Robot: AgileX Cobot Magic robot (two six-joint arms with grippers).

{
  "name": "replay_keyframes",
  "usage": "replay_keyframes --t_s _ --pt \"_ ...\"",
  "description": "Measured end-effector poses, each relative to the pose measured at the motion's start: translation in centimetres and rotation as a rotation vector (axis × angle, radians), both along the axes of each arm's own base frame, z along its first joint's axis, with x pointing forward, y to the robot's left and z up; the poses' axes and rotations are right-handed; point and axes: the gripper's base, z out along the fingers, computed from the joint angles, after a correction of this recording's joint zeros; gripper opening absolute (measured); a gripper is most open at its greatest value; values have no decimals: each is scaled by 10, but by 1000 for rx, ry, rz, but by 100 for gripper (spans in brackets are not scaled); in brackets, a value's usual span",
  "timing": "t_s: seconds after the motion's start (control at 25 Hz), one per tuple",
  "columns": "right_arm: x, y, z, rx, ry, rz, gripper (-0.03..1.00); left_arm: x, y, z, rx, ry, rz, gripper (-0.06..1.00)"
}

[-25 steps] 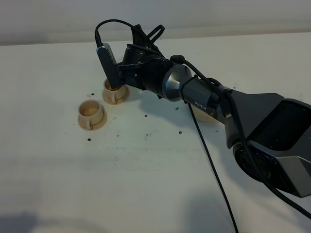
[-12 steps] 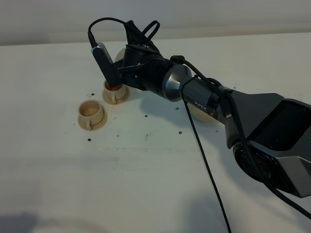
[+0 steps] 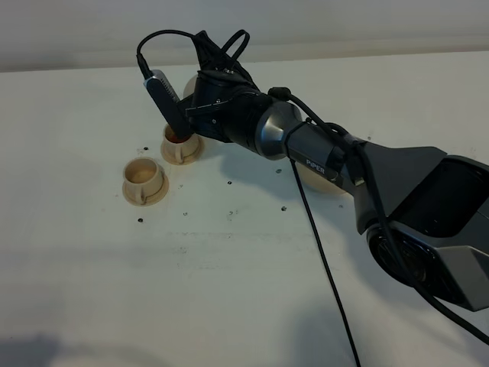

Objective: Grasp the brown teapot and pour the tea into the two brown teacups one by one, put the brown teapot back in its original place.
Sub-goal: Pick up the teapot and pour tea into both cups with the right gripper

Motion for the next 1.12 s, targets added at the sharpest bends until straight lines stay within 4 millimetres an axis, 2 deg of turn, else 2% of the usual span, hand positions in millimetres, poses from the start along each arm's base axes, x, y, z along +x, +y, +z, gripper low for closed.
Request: replay_keyframes --t_s 1.12 --pt "5 -1 4 -87 -52 75 13 0 0 0 0 0 0 52"
